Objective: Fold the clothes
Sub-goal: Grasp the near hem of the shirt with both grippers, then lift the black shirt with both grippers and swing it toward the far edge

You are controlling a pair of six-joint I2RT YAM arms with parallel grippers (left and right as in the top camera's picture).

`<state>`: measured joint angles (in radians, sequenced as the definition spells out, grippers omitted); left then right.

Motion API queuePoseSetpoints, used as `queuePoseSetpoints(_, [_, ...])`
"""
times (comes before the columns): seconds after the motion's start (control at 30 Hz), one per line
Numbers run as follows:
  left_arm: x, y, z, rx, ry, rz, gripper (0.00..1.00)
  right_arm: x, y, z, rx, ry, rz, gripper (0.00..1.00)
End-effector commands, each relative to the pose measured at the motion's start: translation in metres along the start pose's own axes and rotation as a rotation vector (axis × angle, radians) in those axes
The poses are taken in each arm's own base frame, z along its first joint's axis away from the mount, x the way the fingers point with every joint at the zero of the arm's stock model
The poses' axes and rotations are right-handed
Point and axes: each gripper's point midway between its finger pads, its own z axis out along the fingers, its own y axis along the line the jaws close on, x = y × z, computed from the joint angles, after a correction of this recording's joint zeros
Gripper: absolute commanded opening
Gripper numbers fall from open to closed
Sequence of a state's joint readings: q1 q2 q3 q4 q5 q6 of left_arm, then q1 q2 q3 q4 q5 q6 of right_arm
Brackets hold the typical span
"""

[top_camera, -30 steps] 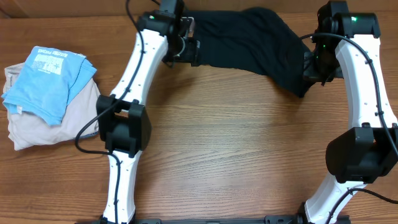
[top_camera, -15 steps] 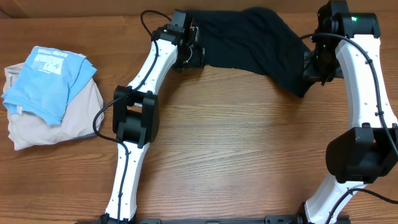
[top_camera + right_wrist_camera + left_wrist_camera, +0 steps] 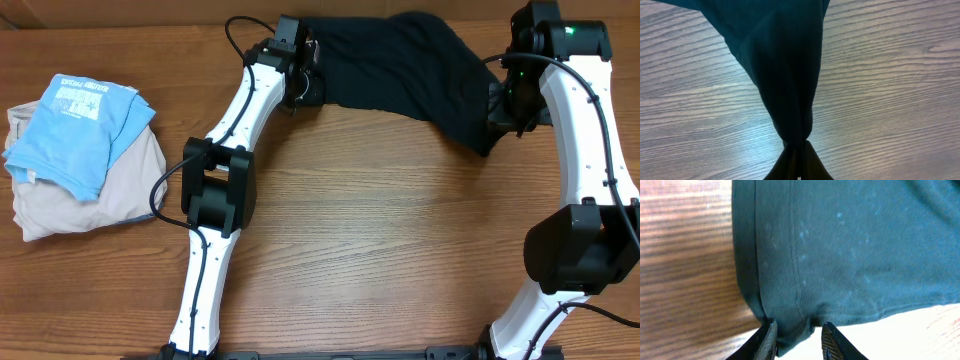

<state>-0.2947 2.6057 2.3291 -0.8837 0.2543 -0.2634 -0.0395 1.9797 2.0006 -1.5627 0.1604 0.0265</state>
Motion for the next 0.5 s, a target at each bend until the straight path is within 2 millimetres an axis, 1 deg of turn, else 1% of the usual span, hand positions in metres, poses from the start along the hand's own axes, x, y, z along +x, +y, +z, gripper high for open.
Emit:
queuePoseSetpoints(0.0, [0.014, 0.010, 0.020, -0.024, 0.049, -0.019, 0.33, 0.000, 0.000, -0.005, -0.007, -0.017, 0.009, 0.04])
queuePoseSetpoints(0.03, [0.016, 0.013, 0.022, -0.033, 0.055, -0.021, 0.32, 0.000, 0.000, -0.005, -0.007, -0.017, 0.009, 0.04])
queuePoseSetpoints(0.1, [0.019, 0.015, 0.024, -0.039, 0.067, -0.025, 0.24, 0.000, 0.000, -0.005, -0.007, -0.017, 0.009, 0.04])
queuePoseSetpoints(0.17, [0.021, 0.016, 0.026, -0.040, 0.071, -0.026, 0.20, 0.000, 0.000, -0.005, -0.007, -0.017, 0.009, 0.04])
queuePoseSetpoints(0.23, [0.020, 0.016, 0.026, -0.041, 0.070, -0.025, 0.08, -0.001, 0.000, -0.005, -0.007, -0.018, 0.009, 0.04])
queuePoseSetpoints(0.27, [0.020, 0.017, 0.026, -0.045, 0.069, -0.025, 0.04, 0.000, 0.000, -0.005, -0.007, -0.017, 0.009, 0.04])
queuePoseSetpoints(0.4, [0.023, 0.022, 0.023, -0.053, 0.085, -0.038, 0.04, 0.000, -0.001, -0.005, -0.007, -0.017, 0.009, 0.04])
queuePoseSetpoints(0.43, [0.024, 0.026, 0.019, -0.058, 0.095, -0.047, 0.04, 0.000, -0.001, -0.005, -0.007, -0.016, 0.008, 0.04])
queuePoseSetpoints(0.47, [0.027, 0.036, 0.008, -0.084, 0.115, -0.070, 0.04, 0.001, -0.001, -0.005, -0.006, -0.013, 0.008, 0.04])
